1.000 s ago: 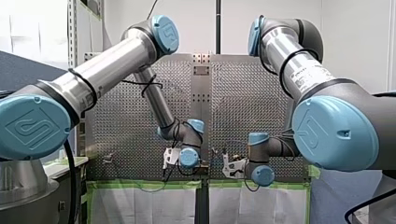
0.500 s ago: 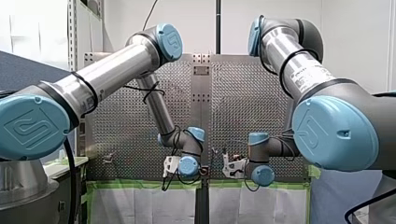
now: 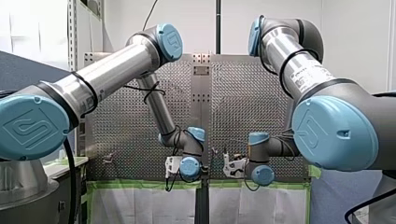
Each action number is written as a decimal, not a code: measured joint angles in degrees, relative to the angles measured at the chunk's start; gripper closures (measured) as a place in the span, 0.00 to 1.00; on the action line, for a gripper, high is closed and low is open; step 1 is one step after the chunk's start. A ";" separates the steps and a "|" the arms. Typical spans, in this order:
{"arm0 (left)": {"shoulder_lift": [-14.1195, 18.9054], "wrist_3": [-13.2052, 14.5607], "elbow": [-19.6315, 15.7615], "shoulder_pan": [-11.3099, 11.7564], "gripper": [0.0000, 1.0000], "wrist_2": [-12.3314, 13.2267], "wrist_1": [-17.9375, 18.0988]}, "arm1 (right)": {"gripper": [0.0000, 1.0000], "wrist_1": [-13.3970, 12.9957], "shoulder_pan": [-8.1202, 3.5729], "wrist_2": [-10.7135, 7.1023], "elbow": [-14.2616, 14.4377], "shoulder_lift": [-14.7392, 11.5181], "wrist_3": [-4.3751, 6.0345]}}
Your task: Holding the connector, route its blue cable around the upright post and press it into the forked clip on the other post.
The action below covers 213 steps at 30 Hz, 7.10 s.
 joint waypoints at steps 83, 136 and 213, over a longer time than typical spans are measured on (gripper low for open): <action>-2.99 -1.59 9.78 -1.80 1.00 0.68 0.83 | 1.00 8.61 -7.16 -2.55 -11.45 1.33 -1.47; -3.43 -2.06 16.30 2.99 1.00 5.76 -6.02 | 1.00 12.21 -8.06 -2.64 -16.19 1.72 -2.85; 1.84 1.88 12.77 -1.87 0.00 7.93 -16.86 | 1.00 14.58 -8.05 -3.60 -17.52 1.93 -3.84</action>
